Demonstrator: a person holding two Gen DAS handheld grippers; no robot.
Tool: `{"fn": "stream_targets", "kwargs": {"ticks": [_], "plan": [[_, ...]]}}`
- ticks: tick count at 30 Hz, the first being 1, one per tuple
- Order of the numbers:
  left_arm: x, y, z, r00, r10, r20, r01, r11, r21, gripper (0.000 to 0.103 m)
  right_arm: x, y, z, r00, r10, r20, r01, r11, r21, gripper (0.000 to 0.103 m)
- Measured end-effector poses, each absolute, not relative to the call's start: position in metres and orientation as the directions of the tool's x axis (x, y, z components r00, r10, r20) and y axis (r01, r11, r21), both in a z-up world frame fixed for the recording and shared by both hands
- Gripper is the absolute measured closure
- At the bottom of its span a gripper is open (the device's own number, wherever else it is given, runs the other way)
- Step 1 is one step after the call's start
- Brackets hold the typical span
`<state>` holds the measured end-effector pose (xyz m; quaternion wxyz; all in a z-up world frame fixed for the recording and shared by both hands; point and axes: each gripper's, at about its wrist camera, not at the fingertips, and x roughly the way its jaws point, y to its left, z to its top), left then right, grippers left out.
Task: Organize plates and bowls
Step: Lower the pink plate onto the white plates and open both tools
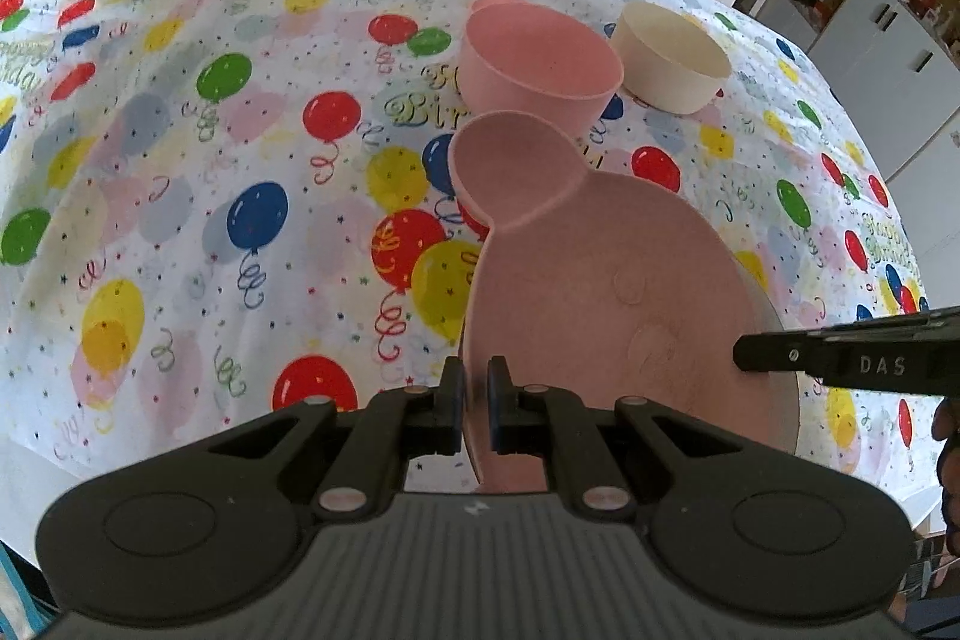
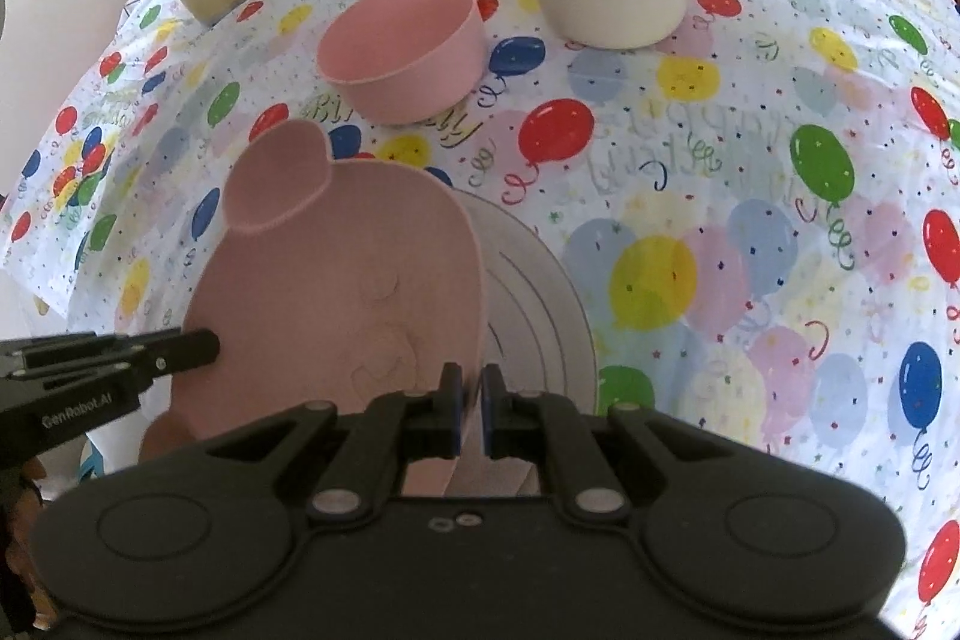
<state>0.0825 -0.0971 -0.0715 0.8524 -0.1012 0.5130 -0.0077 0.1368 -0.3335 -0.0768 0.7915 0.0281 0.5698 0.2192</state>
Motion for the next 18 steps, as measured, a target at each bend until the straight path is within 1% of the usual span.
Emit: {"fn": "stream_targets", "kwargs": {"ticks": [7, 12, 14, 18], "plan": [[0.083, -0.103, -0.071, 0.460, -0.101, -0.882, -0.075, 0.986, -0.152, 0.096, 0.136, -0.338, -0.081, 0.243, 0.387, -0.889, -0.305, 0.901, 0.309, 0.098], [0.083, -0.108, -0.074, 0.446, -0.106, -0.889, -0.080, 0.984, -0.157, 0.096, 0.137, -0.340, -0.085, 0.239, 0.384, -0.892, -0.292, 0.904, 0.311, 0.097], [0.083, -0.110, -0.075, 0.444, -0.104, -0.890, -0.082, 0.984, -0.156, 0.096, 0.138, -0.341, -0.086, 0.237, 0.383, -0.893, -0.289, 0.905, 0.312, 0.096], [0.084, -0.110, -0.075, 0.442, -0.102, -0.891, -0.093, 0.983, -0.159, 0.096, 0.137, -0.340, -0.088, 0.226, 0.383, -0.896, -0.295, 0.903, 0.311, 0.089]]}}
